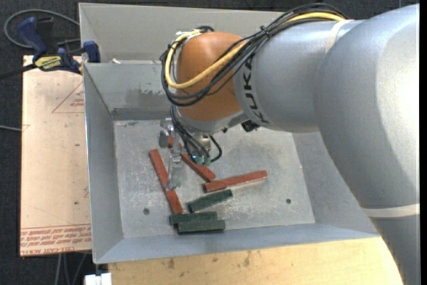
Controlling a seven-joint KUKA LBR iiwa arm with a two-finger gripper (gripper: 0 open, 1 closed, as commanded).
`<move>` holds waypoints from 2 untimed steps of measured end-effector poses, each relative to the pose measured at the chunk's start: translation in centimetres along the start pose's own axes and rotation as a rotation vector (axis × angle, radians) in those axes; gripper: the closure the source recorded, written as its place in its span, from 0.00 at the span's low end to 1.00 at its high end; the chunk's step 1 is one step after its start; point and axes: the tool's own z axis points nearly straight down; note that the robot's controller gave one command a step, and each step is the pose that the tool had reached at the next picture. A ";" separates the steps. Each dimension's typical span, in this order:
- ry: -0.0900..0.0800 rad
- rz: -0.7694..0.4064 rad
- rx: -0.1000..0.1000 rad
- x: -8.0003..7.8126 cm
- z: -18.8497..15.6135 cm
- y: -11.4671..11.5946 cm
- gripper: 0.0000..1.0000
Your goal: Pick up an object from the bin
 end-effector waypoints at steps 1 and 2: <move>-0.011 0.334 -0.004 3.5 5.5 1.6 0.00; -0.009 0.407 -0.003 4.4 5.5 -0.1 0.00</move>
Offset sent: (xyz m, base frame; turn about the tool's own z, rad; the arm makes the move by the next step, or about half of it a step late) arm -0.0361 0.0150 -0.0555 0.3371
